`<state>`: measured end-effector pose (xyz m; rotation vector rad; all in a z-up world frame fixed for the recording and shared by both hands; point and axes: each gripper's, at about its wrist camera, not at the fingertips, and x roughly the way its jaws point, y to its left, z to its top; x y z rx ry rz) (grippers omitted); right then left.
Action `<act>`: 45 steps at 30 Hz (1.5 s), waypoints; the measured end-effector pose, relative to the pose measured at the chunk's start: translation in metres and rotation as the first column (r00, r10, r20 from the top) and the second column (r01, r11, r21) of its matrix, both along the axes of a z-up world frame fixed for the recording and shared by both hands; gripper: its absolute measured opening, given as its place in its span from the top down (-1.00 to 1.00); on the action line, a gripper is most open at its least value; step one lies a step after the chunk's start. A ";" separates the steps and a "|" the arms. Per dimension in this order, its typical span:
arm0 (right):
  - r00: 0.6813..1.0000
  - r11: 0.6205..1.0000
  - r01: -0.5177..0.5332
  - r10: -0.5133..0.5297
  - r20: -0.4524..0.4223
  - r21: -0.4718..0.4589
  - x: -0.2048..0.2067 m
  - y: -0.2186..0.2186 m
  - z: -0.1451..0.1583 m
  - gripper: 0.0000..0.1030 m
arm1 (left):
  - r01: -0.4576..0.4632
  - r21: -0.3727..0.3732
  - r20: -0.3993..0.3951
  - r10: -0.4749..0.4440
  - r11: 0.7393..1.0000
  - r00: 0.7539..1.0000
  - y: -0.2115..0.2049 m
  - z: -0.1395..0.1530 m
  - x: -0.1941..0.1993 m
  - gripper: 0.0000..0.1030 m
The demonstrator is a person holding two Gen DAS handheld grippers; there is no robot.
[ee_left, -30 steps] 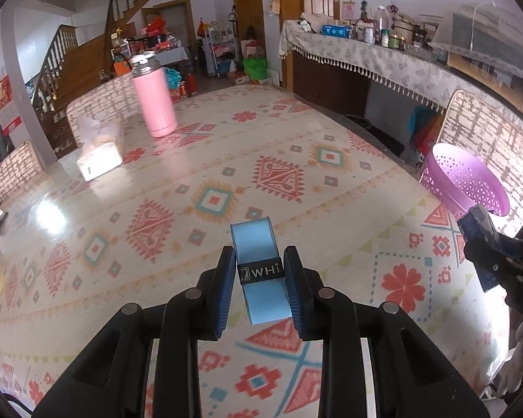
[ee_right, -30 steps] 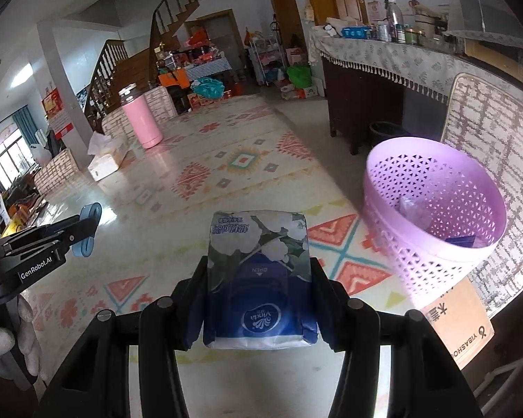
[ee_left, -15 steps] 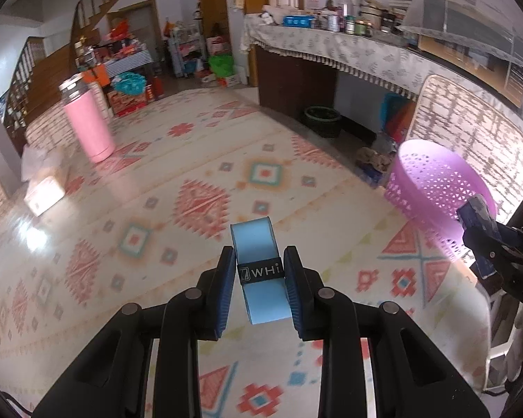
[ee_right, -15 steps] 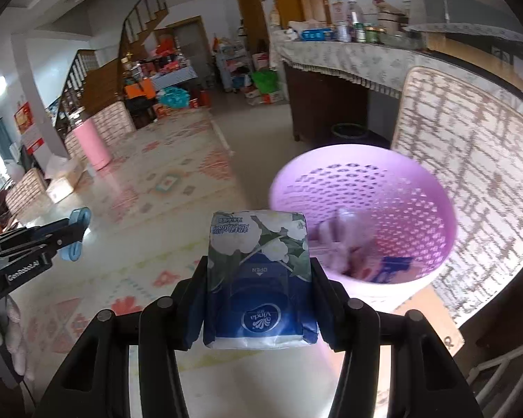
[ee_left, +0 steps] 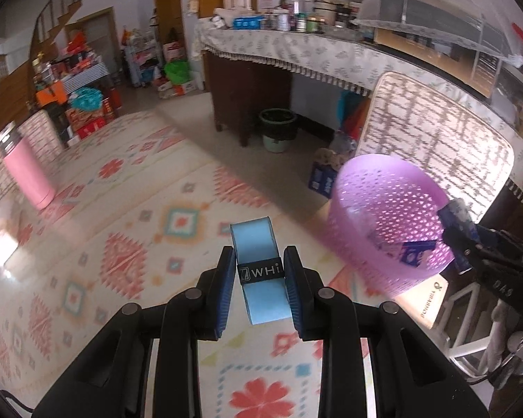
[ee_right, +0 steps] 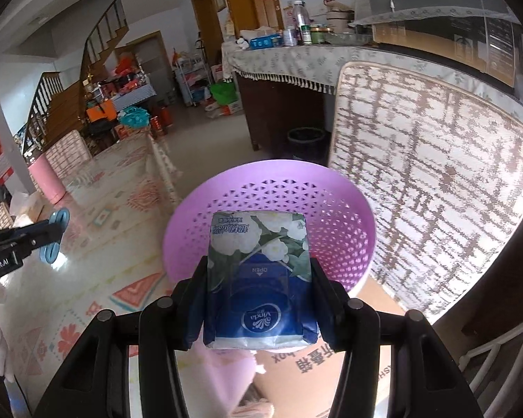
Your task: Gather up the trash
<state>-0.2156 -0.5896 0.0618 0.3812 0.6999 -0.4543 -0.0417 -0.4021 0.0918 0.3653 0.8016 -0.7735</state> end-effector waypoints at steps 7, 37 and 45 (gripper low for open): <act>1.000 1.000 0.007 -0.007 0.008 0.016 0.001 -0.015 -0.005 -0.13 | 0.078 -0.013 -0.016 -0.079 0.997 0.997 -0.048 0.003 -0.007 0.47; 0.989 0.986 0.087 -0.102 0.106 0.141 -0.026 -0.010 -0.011 -0.34 | 0.083 -0.189 -0.034 -0.091 0.978 0.995 -0.025 0.035 -0.036 -0.44; 0.989 0.994 0.054 -0.067 0.135 0.091 -0.046 0.045 0.015 -0.41 | -0.023 -0.280 0.084 0.048 0.960 0.995 0.048 0.064 -0.073 -0.63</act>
